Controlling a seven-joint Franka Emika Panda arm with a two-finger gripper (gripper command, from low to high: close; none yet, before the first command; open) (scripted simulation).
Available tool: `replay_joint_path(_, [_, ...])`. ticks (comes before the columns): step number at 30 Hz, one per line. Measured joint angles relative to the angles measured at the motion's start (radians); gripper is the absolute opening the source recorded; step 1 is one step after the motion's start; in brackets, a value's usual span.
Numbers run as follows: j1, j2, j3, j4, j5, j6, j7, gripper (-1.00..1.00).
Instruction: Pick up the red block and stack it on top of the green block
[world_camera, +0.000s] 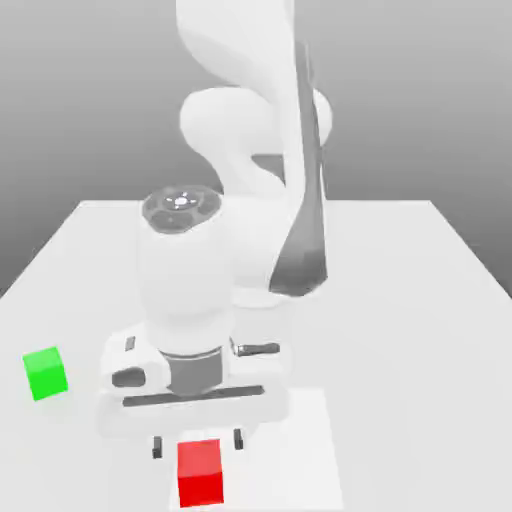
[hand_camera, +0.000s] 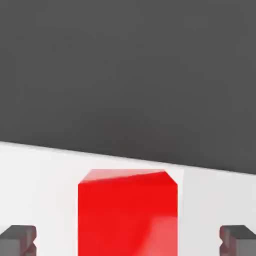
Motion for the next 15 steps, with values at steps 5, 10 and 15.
replay_joint_path(5, [0.0, 0.0, 0.0, 0.0, -0.001, -0.001, 0.001, -1.0])
replay_joint_path(10, [0.013, -0.083, -0.019, -0.014, -0.032, -0.07, 0.024, -1.0])
replay_joint_path(15, [-0.042, -0.209, -0.095, -0.056, -0.09, -0.148, -0.018, -1.0])
